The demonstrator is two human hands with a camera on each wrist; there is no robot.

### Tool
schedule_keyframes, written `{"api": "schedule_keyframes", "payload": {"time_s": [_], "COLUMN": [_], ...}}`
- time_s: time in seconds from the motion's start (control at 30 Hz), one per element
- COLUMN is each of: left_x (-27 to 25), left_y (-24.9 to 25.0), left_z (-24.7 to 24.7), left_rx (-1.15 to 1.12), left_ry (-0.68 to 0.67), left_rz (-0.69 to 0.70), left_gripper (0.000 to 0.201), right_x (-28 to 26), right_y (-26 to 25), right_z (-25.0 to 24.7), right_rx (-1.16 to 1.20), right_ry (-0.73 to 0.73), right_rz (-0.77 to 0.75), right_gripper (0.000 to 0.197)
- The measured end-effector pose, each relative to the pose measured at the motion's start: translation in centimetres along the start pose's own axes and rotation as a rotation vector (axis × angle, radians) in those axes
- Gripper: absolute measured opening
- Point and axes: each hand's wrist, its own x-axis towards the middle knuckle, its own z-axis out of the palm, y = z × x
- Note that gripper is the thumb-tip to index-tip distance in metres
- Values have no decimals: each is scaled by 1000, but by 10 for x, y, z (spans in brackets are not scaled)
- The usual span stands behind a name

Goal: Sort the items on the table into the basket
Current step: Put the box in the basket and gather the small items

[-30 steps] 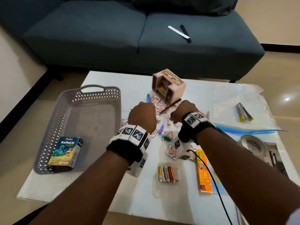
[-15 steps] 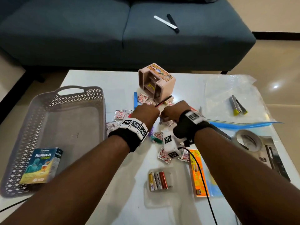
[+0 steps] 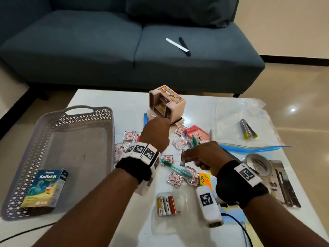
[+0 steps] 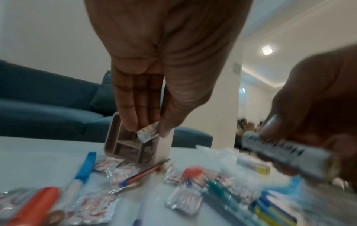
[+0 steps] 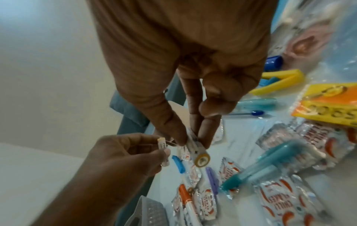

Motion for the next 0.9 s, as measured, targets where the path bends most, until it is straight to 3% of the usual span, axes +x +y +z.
{"api": "schedule_keyframes", "payload": {"time_s": [0.1, 0.2, 0.33, 0.5, 0.67, 0.9], "left_x": [-26, -56, -92, -132, -150, -157], "left_y": [13, 20, 17, 12, 10, 4], "left_z": [-18, -22, -10, 15, 28, 38], "left_rx": [-310, -511, -531, -511, -489, -518], "left_ry": [143, 31, -98, -234, -222, -167], "left_rz": [-101, -189, -256, -336, -379, -416], "left_gripper": [33, 26, 22, 21, 23, 21], "right_x": [-18, -34, -47, -54, -63, -67], "right_y": [-12, -13, 3, 38, 56, 69], "right_z": [1, 3, 11, 30, 46, 51], "right_rx": [-36, -150, -485, -767, -802, -936], "right_ry": [38, 62, 95, 181, 224, 243], "right_rz": [-63, -135, -208, -172, -123, -196], "right_gripper": [11, 11, 20, 44, 41, 34]}}
